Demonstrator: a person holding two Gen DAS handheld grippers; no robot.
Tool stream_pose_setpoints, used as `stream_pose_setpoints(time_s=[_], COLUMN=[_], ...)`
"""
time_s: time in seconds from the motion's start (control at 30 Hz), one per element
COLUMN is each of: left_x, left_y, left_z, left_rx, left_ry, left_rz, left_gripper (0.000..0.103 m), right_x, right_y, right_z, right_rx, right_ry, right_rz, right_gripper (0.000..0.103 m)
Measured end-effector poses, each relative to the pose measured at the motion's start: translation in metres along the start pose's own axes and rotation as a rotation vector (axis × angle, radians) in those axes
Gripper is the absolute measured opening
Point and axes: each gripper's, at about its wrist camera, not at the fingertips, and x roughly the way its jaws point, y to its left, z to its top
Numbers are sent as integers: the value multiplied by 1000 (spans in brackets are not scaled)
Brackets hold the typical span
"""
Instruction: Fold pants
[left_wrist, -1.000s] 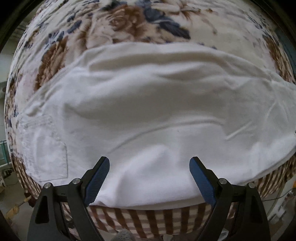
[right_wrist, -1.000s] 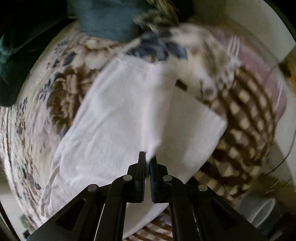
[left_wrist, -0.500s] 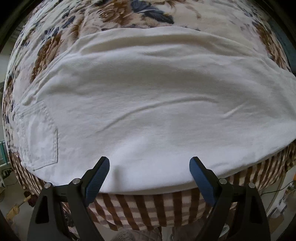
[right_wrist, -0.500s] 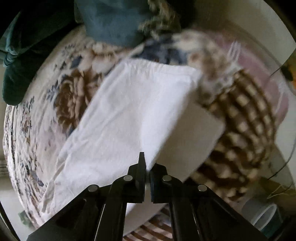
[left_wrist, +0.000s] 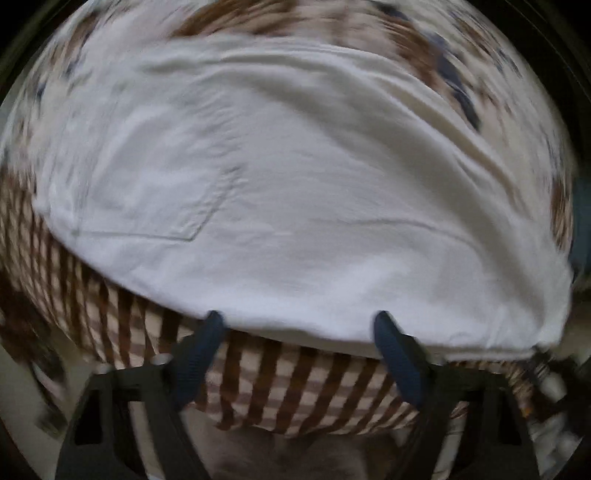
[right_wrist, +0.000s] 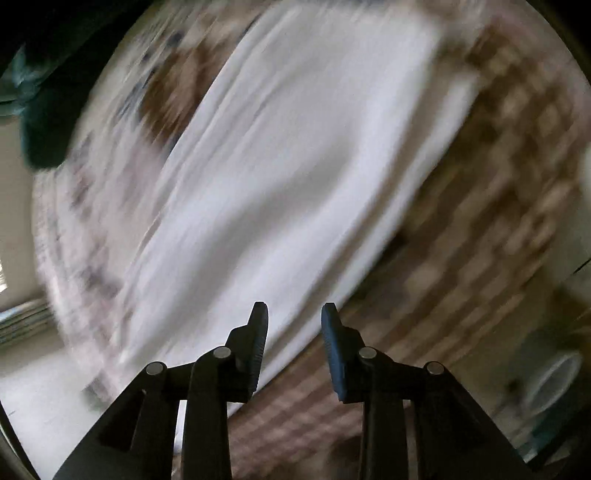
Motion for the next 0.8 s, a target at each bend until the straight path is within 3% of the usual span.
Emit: stream_pose_setpoints(time_s=[0.07, 0.3, 0.53, 0.57, 0.6, 0.63, 0.67, 0.7, 0.8], left_x=[8, 34, 35, 39, 46, 49, 50, 49, 39], left_y=[16, 53, 67, 66, 65, 68, 71, 75, 82], left_z=[5, 5, -26, -25, -27, -29, -31, -34, -41], left_rx=[-37, -184, -238, -246, -263, -276, -290, -320, -327], left_ry=[16, 99, 126, 136, 141, 140, 128, 91, 47], left_rz=[-41, -121, -155, -147, -154, -162, -166, -174, -165], left_gripper=[43, 43, 45, 45, 45, 45, 35, 10, 3], right_x=[32, 104, 112, 113, 111, 109, 107, 106, 92], right_y=[17, 31, 23, 25, 24, 26, 28, 33, 48], right_z=[-21, -46, -53, -53, -49, -50, -52, -54, -68], right_rx=[2, 83, 127, 109, 88, 78, 61, 44, -24], right_ry=[91, 185, 208, 197, 185, 163, 143, 134, 104], right_rz=[72, 75, 131, 133, 112, 103, 93, 80, 35], right_gripper=[33, 33, 33, 29, 17, 16, 13, 12, 11])
